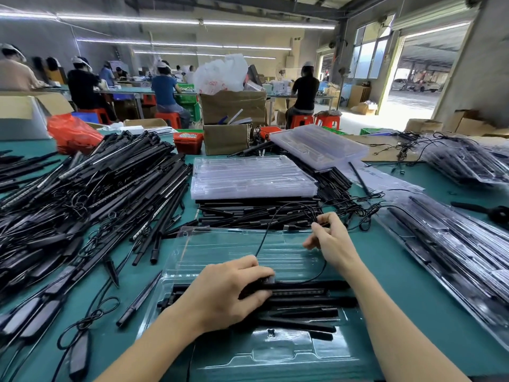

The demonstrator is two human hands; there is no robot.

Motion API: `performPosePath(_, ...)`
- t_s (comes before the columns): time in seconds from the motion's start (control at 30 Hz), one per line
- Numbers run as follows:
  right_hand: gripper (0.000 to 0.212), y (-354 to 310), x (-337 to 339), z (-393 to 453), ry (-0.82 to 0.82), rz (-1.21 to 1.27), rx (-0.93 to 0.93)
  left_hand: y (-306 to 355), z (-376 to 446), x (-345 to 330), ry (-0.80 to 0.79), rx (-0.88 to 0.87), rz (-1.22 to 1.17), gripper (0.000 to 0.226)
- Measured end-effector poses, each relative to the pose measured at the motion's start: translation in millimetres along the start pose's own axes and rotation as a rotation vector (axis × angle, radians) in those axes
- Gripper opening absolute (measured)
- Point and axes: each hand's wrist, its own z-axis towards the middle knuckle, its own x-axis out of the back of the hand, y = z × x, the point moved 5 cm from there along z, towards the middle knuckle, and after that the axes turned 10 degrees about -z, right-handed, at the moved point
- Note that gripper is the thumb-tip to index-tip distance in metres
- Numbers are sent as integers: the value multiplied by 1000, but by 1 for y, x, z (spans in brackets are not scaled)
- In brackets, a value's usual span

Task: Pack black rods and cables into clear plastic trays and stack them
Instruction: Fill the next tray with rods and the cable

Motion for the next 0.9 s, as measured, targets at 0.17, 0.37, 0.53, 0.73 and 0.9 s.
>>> performPosePath(0.17,3,2,-1,0,62,-6,-1,18,-12,-11,-110,-60,-134,47)
performPosePath(0.37,10,-1,4,-2,40,58,34,23,-25,-4,-43,-99,-209,26)
performPosePath(0.53,6,-12,13,-7,32,152,112,30,-31,-9,-142,-109,-339,22)
performPosePath(0.73,10,-8,14,-6,30,191,102,34,-35,-12,-189,-124,-263,19)
performPosePath(0.9,15,-11,12,-7,20,193,109,45,-38,-3,-164,-318,-6,21)
